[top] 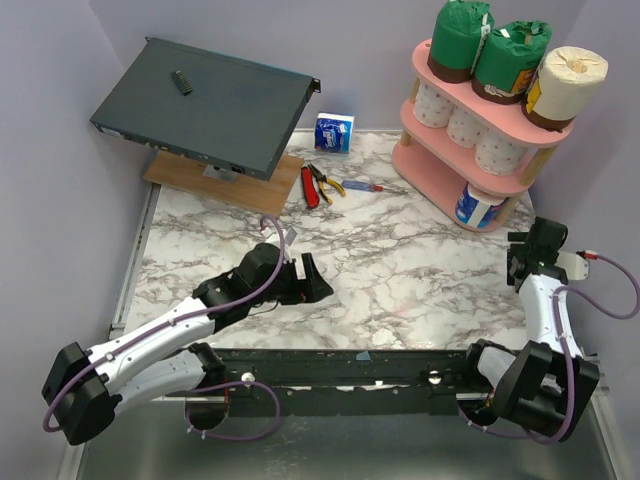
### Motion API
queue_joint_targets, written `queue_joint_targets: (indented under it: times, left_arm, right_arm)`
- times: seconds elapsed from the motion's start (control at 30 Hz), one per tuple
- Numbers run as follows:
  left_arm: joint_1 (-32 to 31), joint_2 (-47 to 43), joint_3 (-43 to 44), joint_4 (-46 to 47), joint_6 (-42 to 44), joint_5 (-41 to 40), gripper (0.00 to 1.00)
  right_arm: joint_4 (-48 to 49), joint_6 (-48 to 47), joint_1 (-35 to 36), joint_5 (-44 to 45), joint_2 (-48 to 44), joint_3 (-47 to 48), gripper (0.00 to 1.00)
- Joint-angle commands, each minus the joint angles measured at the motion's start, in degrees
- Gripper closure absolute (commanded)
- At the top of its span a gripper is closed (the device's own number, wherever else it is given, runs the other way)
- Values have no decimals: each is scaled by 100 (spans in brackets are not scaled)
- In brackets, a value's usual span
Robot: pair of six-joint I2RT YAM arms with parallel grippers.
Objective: Place and organize the paper towels onto the shelf
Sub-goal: Adjust the shelf at the center of the board.
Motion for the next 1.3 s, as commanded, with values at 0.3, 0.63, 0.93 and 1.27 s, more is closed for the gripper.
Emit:
queue_joint_targets:
  times: [0.3,0.63,0.93,1.27]
  left_arm:
    - [360,-145,-132,114,220,227,16]
    - [606,-47,-176,182,215,274,16]
    - [661,168,-130,232,191,328,16]
    - [701,178,-209,310,158,370,16]
  right_arm:
    - [1513,350,-147,463,1228,786,22]
    - [1796,271,-437,410,2120,1194,22]
    - [2850,228,-437,-156,2393,955,23]
    - [3190,1,-437,-635,2784,1002,23]
